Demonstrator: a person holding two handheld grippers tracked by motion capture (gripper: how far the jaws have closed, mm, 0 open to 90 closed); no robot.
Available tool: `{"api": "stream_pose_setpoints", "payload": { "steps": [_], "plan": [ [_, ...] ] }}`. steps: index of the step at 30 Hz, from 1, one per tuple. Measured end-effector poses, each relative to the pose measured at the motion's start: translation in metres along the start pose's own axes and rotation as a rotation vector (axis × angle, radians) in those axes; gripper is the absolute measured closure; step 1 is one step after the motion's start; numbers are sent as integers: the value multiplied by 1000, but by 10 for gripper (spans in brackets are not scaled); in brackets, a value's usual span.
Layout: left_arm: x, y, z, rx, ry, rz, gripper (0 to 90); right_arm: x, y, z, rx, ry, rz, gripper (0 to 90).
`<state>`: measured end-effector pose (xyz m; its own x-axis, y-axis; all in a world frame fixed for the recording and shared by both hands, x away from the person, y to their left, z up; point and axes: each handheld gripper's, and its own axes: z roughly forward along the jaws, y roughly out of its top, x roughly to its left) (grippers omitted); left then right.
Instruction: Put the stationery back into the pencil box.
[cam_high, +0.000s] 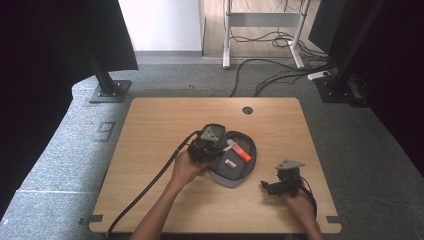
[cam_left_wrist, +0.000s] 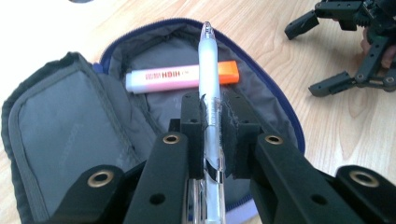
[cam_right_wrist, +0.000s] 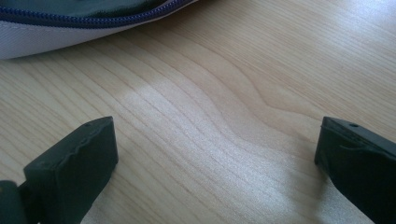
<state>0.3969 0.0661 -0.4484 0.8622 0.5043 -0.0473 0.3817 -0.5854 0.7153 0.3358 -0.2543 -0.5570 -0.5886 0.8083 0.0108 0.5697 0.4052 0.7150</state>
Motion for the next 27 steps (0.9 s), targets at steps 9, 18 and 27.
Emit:
{"api": "stream_pose_setpoints", "payload": {
  "steps": [9, 18, 27],
  "plan": [
    [2, 13, 11, 11, 2, 8, 796, 0, 0, 0, 1, 1, -1, 0],
    [5, 25, 28, 21, 1, 0, 796, 0, 0, 0, 0, 1, -1, 0],
    [12, 20, 52, 49, 11, -23, 795, 0, 0, 0, 1, 1, 0, 0]
  ]
}}
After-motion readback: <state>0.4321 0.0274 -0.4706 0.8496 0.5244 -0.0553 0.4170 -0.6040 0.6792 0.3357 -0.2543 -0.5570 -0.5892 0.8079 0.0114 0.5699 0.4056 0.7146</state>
